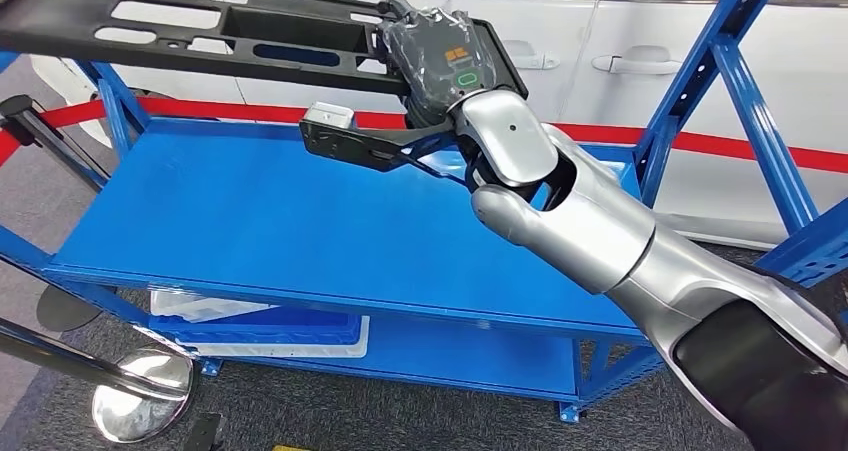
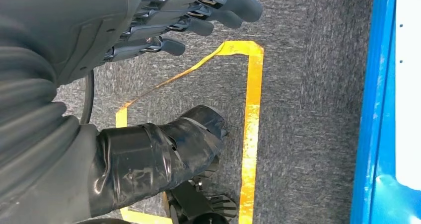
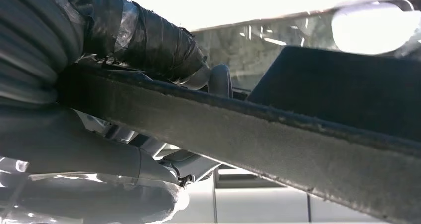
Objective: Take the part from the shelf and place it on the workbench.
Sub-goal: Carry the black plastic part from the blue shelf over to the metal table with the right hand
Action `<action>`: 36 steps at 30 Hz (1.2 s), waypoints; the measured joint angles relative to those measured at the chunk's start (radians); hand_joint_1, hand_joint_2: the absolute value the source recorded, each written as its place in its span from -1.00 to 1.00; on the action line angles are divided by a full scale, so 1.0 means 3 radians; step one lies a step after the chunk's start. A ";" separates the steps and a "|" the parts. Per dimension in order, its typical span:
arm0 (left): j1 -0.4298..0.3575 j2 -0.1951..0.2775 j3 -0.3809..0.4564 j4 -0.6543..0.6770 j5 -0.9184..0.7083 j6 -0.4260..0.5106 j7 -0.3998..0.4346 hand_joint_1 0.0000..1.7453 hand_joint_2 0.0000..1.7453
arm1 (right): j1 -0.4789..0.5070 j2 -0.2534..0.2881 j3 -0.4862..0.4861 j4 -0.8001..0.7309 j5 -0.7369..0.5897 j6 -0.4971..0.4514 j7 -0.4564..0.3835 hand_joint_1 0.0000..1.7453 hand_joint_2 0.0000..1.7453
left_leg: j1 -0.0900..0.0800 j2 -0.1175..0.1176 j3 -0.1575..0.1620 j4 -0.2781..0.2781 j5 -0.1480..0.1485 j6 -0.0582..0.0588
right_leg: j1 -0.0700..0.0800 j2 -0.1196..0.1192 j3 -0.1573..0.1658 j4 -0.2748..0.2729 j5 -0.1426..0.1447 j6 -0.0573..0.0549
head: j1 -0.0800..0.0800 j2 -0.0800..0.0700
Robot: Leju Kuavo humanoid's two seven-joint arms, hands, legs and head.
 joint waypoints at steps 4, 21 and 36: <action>-0.0016 -0.0005 0.0000 0.0000 -0.0008 0.0001 0.0012 -1.00 1.00 | 0.0022 -0.0064 -0.0087 -0.0211 0.0105 -0.0171 0.0004 1.00 1.00 | -0.0019 -0.0004 0.0404 -0.0735 0.0254 0.0045 | 0.0006 0.0004 -0.0027 0.0004 0.0038 0.0040 | 0.0001 0.0000; -0.0027 -0.0020 0.0000 0.0001 -0.0018 -0.0074 0.0127 -1.00 1.00 | 0.0171 -0.0194 -0.0233 -0.0503 0.0095 -0.0315 -0.0027 1.00 1.00 | -0.0033 0.0009 0.0045 -0.0775 0.0611 0.0095 | 0.0008 0.0006 0.0328 0.0001 -0.0289 0.0121 | 0.0008 0.0000; -0.0051 -0.0011 -0.0002 0.0010 -0.0042 -0.0109 0.0158 -1.00 1.00 | 0.0166 -0.0200 -0.0257 -0.0522 0.0048 -0.0287 -0.0038 1.00 1.00 | -0.0042 -0.0004 0.0592 -0.0827 0.0140 0.0071 | 0.0008 -0.0025 -0.0151 -0.0039 0.0201 0.0055 | -0.0007 0.0000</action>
